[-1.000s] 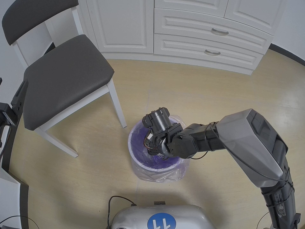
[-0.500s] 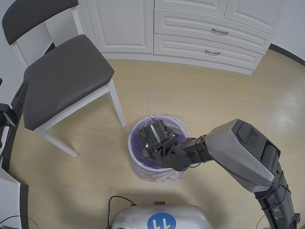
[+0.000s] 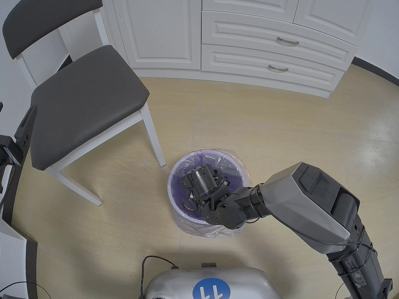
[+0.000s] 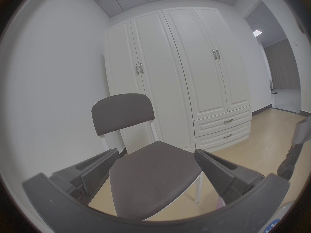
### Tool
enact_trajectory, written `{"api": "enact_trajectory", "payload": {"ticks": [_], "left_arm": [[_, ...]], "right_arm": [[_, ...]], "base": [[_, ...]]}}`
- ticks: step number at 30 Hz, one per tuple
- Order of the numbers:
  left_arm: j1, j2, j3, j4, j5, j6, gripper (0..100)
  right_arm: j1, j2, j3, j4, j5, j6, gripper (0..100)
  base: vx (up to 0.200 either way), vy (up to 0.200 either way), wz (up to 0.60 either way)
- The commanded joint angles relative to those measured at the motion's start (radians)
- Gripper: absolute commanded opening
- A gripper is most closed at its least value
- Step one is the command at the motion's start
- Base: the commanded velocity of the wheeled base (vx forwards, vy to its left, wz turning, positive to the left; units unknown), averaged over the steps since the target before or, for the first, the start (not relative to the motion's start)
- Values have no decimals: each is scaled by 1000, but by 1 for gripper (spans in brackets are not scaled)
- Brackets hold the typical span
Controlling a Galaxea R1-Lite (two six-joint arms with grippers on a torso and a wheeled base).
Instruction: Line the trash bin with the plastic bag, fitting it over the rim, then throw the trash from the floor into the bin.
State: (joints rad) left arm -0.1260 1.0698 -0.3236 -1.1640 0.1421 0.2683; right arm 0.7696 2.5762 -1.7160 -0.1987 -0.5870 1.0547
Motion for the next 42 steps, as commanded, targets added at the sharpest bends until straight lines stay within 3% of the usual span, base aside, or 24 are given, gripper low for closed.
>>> {"api": "enact_trajectory", "payload": {"ticks": [1,7,15,40,41,42], "left_arm": [[-1,-2,0,1,1,0,100],[0,-4,0,0,1,0,100],[-1,-7,0,1,1,11,100],[-1,-8,6,1,2,42,100],[-1,-8,6,0,2,42,100],[-1,-8,6,0,2,42,100]], "right_arm": [[5,4,16,-2,0,-12,0],[11,2,30,-2,-8,-22,0],[13,-16,42,-4,-108,-87,0],[27,27,96,-188,-97,-116,0],[25,25,101,-192,-97,-120,100],[25,21,104,-196,-97,-127,100]], "base": [[0,0,0],[0,0,0],[0,0,0],[0,0,0],[0,0,0],[0,0,0]]}}
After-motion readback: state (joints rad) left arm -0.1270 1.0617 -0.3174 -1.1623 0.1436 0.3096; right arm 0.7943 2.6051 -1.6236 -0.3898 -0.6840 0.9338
